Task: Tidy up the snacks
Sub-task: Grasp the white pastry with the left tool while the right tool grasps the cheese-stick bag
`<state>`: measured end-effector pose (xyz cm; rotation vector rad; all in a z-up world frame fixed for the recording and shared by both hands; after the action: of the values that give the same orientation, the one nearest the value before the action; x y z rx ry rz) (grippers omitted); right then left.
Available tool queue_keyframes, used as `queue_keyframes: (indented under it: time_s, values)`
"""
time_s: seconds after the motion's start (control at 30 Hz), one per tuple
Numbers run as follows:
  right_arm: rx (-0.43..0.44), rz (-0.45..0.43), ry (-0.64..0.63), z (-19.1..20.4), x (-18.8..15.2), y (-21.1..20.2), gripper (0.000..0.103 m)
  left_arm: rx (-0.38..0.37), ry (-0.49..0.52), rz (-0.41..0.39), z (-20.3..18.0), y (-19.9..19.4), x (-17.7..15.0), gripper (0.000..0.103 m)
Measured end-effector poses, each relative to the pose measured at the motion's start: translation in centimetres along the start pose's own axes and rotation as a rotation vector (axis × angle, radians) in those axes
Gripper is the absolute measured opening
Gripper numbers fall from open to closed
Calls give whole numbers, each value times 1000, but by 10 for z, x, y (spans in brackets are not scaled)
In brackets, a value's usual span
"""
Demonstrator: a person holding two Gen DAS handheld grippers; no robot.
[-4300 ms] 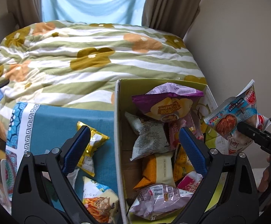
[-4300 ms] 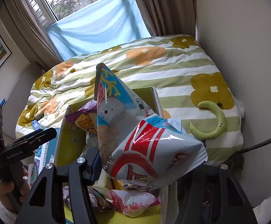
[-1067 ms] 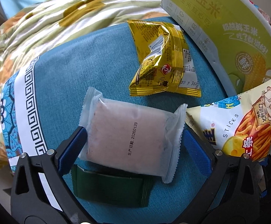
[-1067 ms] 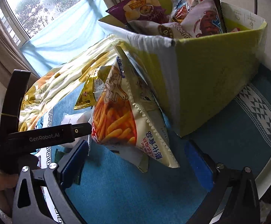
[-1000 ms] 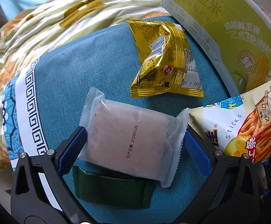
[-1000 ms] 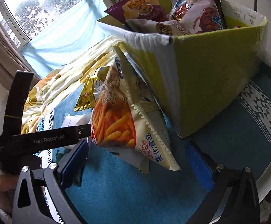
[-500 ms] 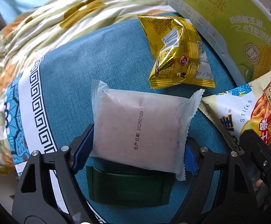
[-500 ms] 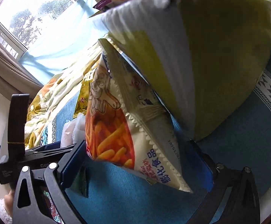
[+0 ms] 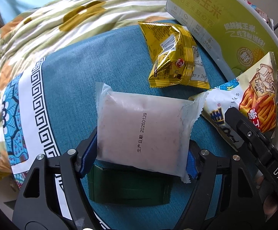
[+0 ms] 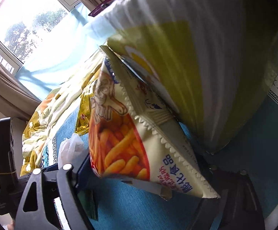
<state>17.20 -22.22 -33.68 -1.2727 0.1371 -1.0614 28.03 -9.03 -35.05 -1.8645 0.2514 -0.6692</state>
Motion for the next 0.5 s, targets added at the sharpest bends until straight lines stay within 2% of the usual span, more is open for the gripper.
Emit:
queue_keyframes:
  time_s: [0.1,0.27,0.5]
  values:
    - [-26,-19,-33,3,-2,-5,60,3,1,-10,1,-7,-2,72]
    - [-43,-43,-82,7,1,-17,59,5,-5,-42,3,-30,-2,72]
    - [-13,-82,-153,26,6,-52,59,35,21,-128,-3,-91,0,72]
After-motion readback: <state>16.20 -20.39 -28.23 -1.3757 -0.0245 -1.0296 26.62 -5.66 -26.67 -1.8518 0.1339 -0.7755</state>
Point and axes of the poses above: each gripper's, at about its wrist camera, not at the fingertips, and y roughly the way its jaws point, z to its left, x to its top, the point moved 4 cm from there along y, roughly the way its jaws point, and after that the axes turned 10 degrees about -x, right-handed, at the moved point
